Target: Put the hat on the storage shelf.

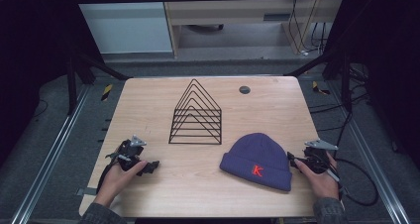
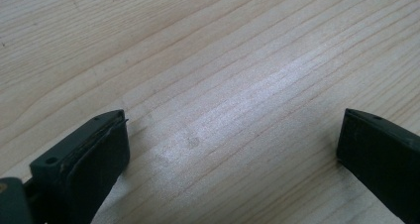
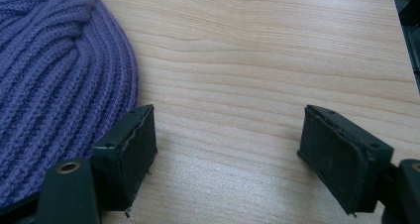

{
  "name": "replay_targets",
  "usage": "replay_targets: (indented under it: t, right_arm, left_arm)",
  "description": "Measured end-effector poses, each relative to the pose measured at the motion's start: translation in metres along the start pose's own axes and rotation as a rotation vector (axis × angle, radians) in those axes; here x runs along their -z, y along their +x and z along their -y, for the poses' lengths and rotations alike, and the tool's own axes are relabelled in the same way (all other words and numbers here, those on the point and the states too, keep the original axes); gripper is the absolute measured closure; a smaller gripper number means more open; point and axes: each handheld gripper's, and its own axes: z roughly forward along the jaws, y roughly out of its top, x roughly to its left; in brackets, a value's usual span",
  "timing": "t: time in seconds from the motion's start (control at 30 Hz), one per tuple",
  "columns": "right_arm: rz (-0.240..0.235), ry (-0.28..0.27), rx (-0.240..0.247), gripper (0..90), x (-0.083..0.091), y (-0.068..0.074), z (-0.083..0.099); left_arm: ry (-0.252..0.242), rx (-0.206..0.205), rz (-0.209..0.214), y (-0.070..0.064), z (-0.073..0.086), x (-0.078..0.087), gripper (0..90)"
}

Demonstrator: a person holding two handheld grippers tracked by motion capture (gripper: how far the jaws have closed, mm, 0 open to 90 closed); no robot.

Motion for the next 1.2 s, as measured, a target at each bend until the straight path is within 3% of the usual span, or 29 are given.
replay_targets:
  t: [0.3,0.4,0.5,0.6,0.7,0.73,0.9,1.0,1.2]
  right_arm:
    - [0.006,0.0,-0.005,21.5,0.0,0.001,0.0]
    - [0.016,0.004,-0.029,16.3,-0.001,0.003,-0.001]
    - [0.028,0.056,-0.019,13.3,-0.002,0.007,-0.007]
    - [0.056,0.029,-0.018,14.7,0.003,0.007,-0.02]
    - [0.023,0.035,0.038,16.4,0.006,0.012,-0.041]
    - [-0.012,0.041,0.075,20.0,0.009,0.018,-0.059]
    - [-0.095,0.096,0.191,33.0,0.008,0.035,-0.1]
    - [-0.124,0.128,0.239,40.4,-0.001,0.041,-0.112]
    - [-0.195,0.169,0.266,54.2,-0.019,0.051,-0.118]
  left_arm:
    - [-0.003,0.001,0.0,-0.001,0.0,0.0,0.0]
    - [-0.004,-0.001,-0.001,-0.001,0.001,0.0,0.0]
    - [-0.005,-0.001,-0.001,-0.001,0.001,0.0,0.0]
    - [-0.005,-0.002,0.002,-0.001,0.0,0.0,0.0]
    - [-0.006,-0.002,0.002,-0.001,0.0,0.0,0.0]
    - [-0.007,-0.002,0.001,-0.001,0.0,0.0,0.0]
    - [-0.005,-0.001,0.002,-0.001,0.0,0.0,0.0]
    - [-0.008,-0.001,0.002,-0.001,0.0,-0.001,0.0]
    - [-0.004,-0.002,0.008,-0.001,-0.001,-0.001,0.0]
